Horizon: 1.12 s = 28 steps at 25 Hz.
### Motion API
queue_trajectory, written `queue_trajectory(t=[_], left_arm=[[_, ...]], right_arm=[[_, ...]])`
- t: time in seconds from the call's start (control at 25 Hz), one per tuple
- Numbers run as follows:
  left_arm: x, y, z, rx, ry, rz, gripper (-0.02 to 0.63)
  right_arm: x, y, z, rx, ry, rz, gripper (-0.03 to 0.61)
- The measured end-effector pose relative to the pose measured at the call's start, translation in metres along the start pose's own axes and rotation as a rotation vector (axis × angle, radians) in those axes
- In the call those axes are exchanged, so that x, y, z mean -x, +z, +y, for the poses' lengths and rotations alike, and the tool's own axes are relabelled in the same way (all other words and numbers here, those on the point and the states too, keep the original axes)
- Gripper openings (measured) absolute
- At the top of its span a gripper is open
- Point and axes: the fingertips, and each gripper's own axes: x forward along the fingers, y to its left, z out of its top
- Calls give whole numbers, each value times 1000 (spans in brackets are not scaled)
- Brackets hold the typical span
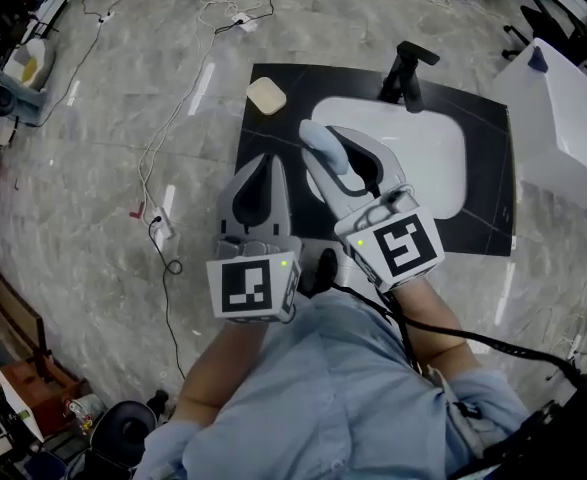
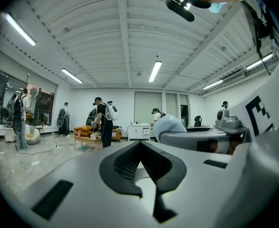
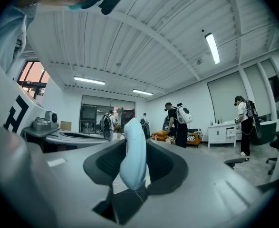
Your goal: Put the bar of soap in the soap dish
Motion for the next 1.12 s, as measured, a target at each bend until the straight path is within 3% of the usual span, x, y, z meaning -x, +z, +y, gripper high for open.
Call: queue_trajectory(t=[0.36,0.6,0.8,1.12], left_arm=[[-37,-6,55,28,24,-7,6],[-77,-17,97,31,-23,18,6],[-116,-34,127,51,-62,40,6],[-160,-92,160,105,-116,159,6]], right_arm=[[-68,-11,-12,44,18,36,124],[-125,-36,-19,38,-4,107,124],[-167,-65,-34,6,-32,166,124],[-216,-139,-58,-64,-83,295,124]])
